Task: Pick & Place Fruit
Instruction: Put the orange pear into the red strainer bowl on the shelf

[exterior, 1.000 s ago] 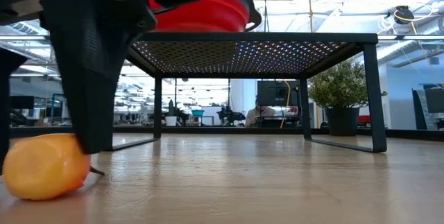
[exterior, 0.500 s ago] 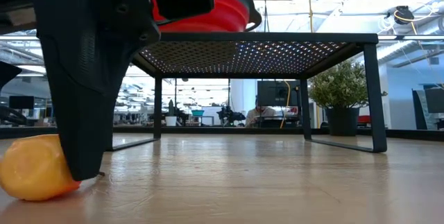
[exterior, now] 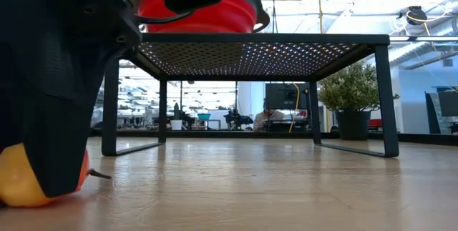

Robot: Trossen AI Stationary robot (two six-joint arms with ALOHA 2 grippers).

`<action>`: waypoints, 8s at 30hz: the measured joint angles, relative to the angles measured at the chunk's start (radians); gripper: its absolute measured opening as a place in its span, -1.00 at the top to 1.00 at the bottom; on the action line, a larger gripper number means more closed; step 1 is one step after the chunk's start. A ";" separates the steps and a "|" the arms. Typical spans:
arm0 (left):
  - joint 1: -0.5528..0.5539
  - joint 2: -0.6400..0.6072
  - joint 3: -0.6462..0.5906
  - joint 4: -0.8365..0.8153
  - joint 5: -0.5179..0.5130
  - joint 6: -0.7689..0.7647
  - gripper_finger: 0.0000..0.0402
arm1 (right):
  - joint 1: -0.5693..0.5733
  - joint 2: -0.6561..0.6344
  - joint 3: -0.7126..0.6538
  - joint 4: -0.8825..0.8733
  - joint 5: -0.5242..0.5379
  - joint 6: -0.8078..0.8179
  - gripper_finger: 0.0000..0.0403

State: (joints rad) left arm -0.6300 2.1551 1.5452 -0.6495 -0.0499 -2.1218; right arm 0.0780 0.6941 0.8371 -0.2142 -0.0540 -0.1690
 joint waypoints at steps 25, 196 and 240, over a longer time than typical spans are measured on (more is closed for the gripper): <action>-0.090 -0.211 -0.003 0.630 -0.759 1.232 0.58 | 0.000 0.000 0.000 0.000 0.000 0.000 0.98; 0.599 -0.686 0.008 -0.187 -0.113 1.291 0.67 | 0.000 0.001 0.000 -0.002 0.005 -0.011 0.98; 0.567 -0.577 0.008 -0.479 -0.027 1.571 0.66 | 0.000 0.005 0.000 -0.004 0.084 -0.012 0.98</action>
State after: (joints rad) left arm -0.0632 1.5779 1.5530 -1.1287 -0.0765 -0.5507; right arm 0.0780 0.6991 0.8368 -0.2184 0.0299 -0.1806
